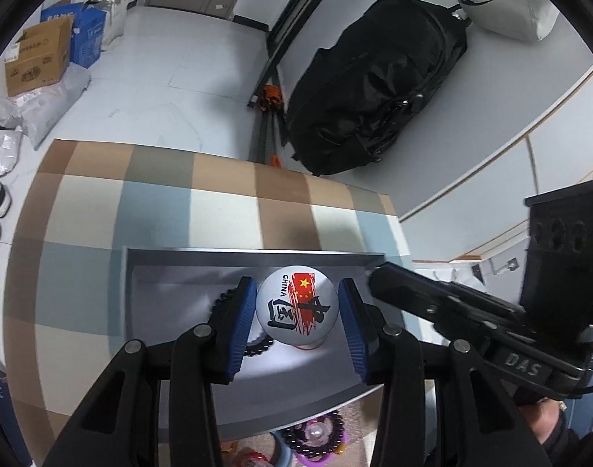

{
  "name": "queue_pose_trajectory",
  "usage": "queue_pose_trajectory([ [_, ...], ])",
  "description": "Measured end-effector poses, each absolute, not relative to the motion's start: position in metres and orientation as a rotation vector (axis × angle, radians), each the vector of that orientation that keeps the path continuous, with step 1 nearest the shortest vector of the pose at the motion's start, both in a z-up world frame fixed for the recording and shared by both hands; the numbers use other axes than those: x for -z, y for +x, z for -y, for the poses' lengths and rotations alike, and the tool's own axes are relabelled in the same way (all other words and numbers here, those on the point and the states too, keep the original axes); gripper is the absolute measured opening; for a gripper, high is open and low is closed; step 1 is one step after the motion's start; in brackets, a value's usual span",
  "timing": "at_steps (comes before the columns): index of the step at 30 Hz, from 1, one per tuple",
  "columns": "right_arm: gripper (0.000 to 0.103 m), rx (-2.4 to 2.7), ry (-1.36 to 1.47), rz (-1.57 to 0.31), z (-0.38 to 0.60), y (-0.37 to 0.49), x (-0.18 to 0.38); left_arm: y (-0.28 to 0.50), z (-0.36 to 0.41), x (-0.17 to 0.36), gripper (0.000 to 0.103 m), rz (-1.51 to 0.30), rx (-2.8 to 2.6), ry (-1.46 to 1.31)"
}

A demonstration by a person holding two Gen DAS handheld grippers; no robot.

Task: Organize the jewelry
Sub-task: 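Lower the flag badge and flower charm into the silver box and open both tools, then withdraw both tools from the box toward the remaining toys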

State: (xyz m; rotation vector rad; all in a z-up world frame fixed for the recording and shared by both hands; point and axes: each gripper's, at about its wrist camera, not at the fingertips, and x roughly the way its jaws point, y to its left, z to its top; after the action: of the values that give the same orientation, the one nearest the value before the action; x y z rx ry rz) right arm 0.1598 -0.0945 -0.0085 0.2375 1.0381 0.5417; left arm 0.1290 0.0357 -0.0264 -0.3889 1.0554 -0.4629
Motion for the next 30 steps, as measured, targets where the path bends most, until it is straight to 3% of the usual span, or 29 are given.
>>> queue_pose_trajectory([
  [3, 0.013, -0.520, 0.250, -1.044, 0.098, 0.162, 0.012, 0.129, -0.035, 0.024, 0.040, -1.047, 0.476, -0.398],
  [5, 0.015, -0.514, 0.267, -1.043, 0.101, 0.164, 0.012, 0.128, -0.035, 0.022, 0.062, -1.038, 0.482, -0.401],
  [6, 0.016, -0.510, 0.282, -1.037, 0.104, 0.164, 0.011, 0.127, -0.036, 0.021, 0.065, -1.026, 0.483, -0.404],
  [10, 0.023, -0.511, 0.318, -1.027, 0.113, 0.163, 0.008, 0.118, -0.037, 0.012, 0.067, -0.980, 0.476, -0.390],
  [14, 0.051, -0.508, 0.338, -0.991, 0.119, 0.158, 0.000, 0.111, -0.042, 0.006, 0.068, -0.948, 0.413, -0.346],
  [16, 0.060, -0.514, 0.332, -0.967, 0.120, 0.154, -0.005, 0.108, -0.047, 0.005, 0.068, -0.941, 0.373, -0.329],
  [18, 0.079, -0.523, 0.322, -0.942, 0.120, 0.150, -0.010, 0.106, -0.050, 0.005, 0.068, -0.940, 0.348, -0.314],
  [21, 0.093, -0.518, 0.301, -0.922, 0.117, 0.145, -0.012, 0.098, -0.053, 0.003, 0.068, -0.919, 0.301, -0.278],
  [28, 0.103, -0.487, 0.251, -0.893, 0.115, 0.133, -0.012, 0.079, -0.054, -0.003, 0.068, -0.870, 0.253, -0.212],
  [30, 0.103, -0.481, 0.231, -0.876, 0.115, 0.128, -0.013, 0.074, -0.056, -0.004, 0.073, -0.861, 0.247, -0.210],
])
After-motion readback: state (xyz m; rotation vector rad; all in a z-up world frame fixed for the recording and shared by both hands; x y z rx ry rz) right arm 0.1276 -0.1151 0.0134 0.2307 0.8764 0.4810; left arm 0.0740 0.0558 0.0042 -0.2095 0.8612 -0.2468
